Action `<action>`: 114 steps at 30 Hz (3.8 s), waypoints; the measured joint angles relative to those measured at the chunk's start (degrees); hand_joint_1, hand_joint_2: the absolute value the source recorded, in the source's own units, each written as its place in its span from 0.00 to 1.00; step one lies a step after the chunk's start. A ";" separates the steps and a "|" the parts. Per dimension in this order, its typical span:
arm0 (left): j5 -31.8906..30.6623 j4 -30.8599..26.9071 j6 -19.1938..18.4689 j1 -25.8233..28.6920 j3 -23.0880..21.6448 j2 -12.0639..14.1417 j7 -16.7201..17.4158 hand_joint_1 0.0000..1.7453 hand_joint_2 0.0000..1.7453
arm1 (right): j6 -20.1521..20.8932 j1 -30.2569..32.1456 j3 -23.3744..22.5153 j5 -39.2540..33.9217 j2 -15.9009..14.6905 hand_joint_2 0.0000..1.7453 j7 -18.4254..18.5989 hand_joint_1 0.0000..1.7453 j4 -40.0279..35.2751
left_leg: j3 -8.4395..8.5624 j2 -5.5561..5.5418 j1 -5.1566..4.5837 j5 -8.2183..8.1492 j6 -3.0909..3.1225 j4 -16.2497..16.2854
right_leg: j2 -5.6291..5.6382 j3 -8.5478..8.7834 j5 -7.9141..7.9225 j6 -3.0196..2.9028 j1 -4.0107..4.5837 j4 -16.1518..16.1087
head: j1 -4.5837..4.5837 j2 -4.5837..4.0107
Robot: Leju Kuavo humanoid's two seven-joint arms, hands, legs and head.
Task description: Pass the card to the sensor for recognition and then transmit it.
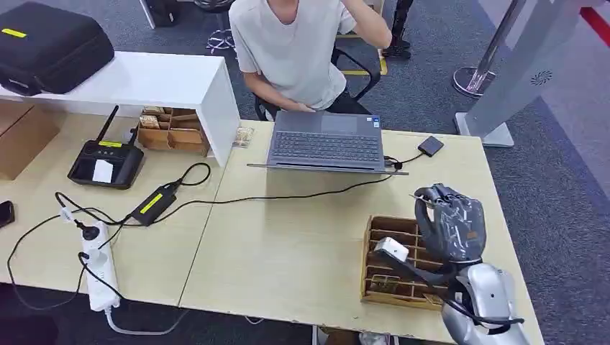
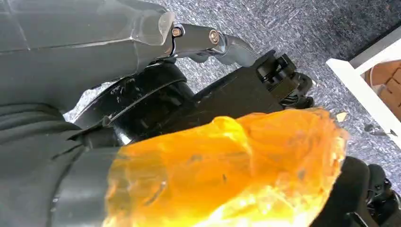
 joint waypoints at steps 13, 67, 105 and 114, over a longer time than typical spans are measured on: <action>0.63 0.17 0.00 0.01 0.00 -0.02 -0.13 0.00 0.00 | -1.05 9.68 -9.04 0.37 -2.29 1.00 -1.95 1.00 -7.78 | 0.03 0.04 0.00 -0.02 0.04 0.00 | 0.04 -0.01 0.01 -0.01 0.00 0.02 | -0.02 0.00; 4.46 0.20 3.08 0.54 0.00 -0.52 0.13 0.00 0.00 | -4.61 26.28 -43.82 -1.68 19.19 1.00 -25.59 1.00 2.02 | 0.02 0.06 0.01 -0.11 0.08 -0.01 | 0.04 0.01 -0.09 0.09 -0.01 -0.02 | 0.00 0.00; 3.67 0.20 2.99 0.37 0.00 -0.52 1.92 0.00 0.00 | -5.66 19.88 -41.37 2.95 24.81 1.00 -27.54 1.00 9.12 | 0.03 0.07 0.01 -0.09 0.06 -0.01 | 0.05 0.02 -0.09 0.09 0.00 0.01 | -0.02 0.00; 3.69 0.20 2.97 0.32 0.00 -0.52 2.21 0.00 0.00 | -5.68 17.94 -44.51 5.72 25.07 1.00 -30.83 1.00 7.55 | 0.02 0.09 0.01 -0.09 0.06 -0.01 | 0.05 0.01 -0.09 0.09 -0.01 0.01 | -0.02 0.00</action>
